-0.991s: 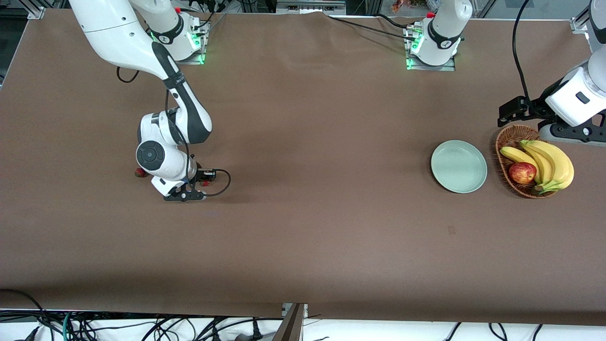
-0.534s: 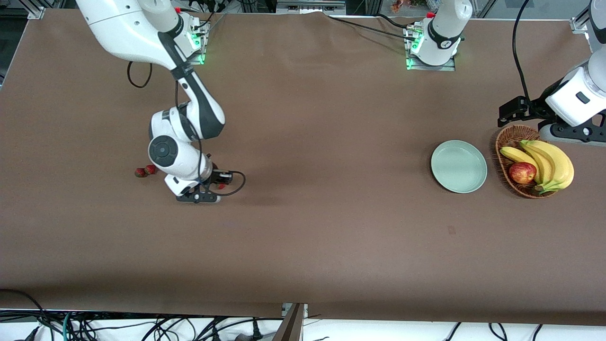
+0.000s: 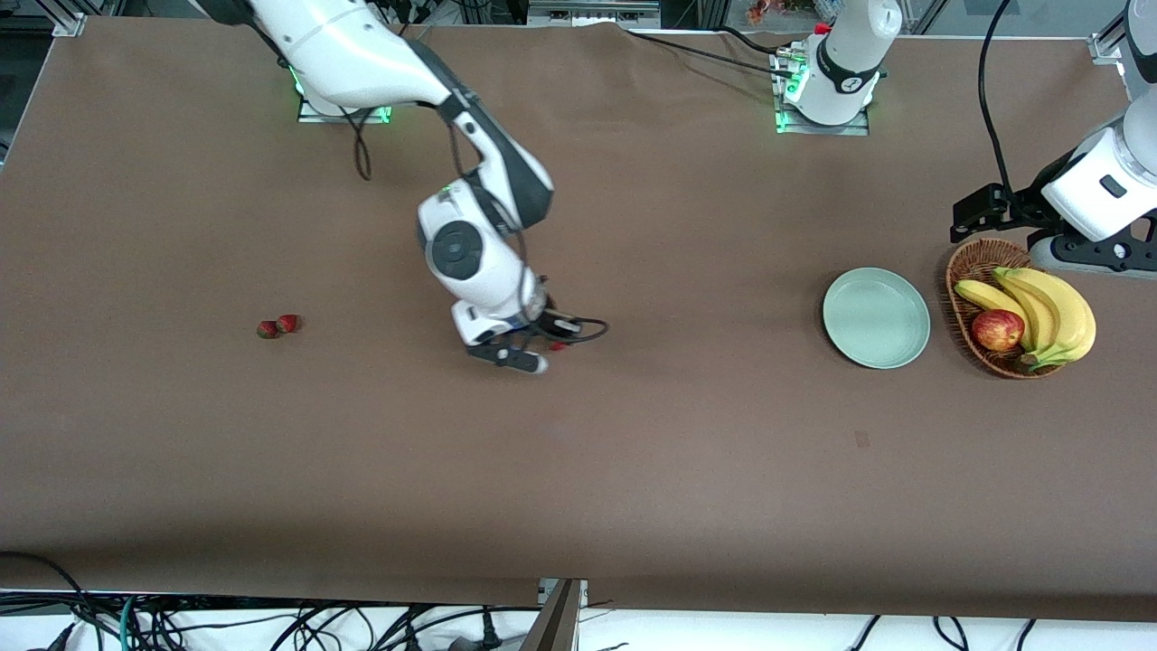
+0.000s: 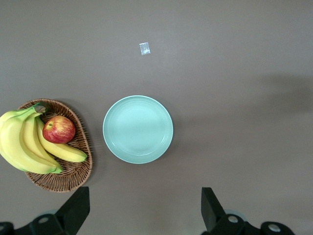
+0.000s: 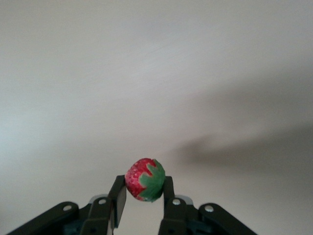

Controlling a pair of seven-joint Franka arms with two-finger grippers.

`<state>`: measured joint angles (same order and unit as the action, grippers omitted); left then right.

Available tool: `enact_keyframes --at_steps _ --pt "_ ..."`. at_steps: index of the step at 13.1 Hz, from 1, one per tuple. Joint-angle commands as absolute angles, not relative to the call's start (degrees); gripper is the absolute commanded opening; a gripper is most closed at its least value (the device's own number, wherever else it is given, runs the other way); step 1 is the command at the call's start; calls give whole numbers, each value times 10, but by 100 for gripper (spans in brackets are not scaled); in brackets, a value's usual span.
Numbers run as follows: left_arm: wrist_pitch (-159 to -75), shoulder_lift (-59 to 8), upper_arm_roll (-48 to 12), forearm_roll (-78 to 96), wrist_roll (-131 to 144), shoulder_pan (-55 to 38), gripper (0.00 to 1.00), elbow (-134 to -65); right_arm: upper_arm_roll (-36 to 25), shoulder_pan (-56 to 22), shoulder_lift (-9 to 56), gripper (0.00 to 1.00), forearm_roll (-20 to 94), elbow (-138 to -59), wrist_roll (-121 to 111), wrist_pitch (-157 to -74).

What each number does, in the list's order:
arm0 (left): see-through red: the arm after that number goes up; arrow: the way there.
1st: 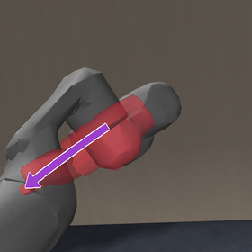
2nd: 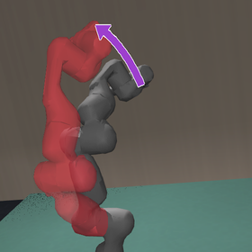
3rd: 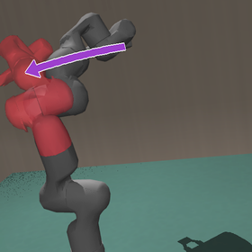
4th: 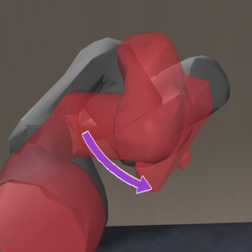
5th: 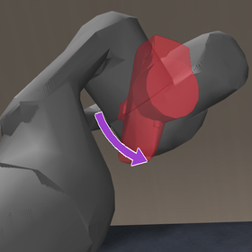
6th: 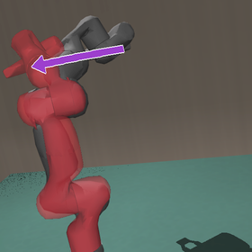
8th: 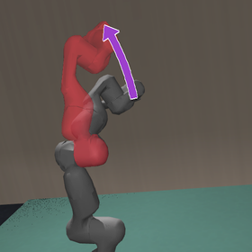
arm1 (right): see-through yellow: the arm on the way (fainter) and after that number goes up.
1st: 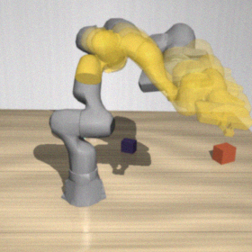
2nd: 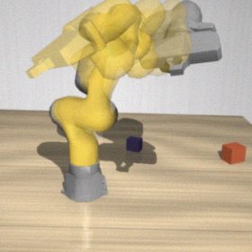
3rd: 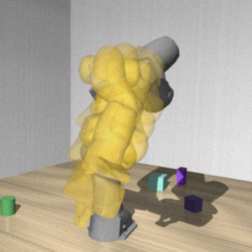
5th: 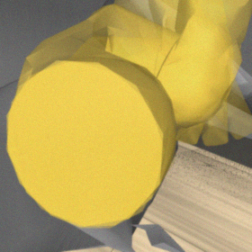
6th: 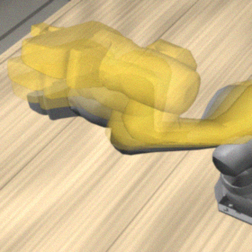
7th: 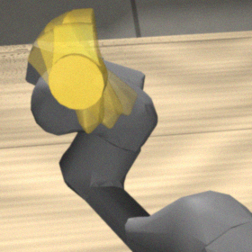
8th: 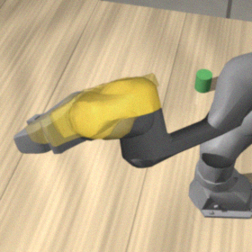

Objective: Collect all strawberries into plate
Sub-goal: 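Carry the strawberry toward the plate and release it on the table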

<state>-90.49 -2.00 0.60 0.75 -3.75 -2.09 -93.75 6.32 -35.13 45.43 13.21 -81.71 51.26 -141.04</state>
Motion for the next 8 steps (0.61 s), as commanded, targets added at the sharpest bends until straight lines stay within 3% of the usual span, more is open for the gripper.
enact_keyframes --at_steps 1,5,7,8 --pt "-903 -26 10 11 -39 -25 100 -923 59 -425 559 32 142 -689 639 -1504" --pt "-903 -26 10 11 -39 -25 100 -923 56 -525 652 38 141 -626 791 -1702" --pt "-903 -26 10 11 -39 -25 100 -923 55 -553 676 55 141 -627 833 -1783" --pt "-903 -26 10 11 -39 -25 100 -922 55 -553 671 70 141 -628 850 -1782"
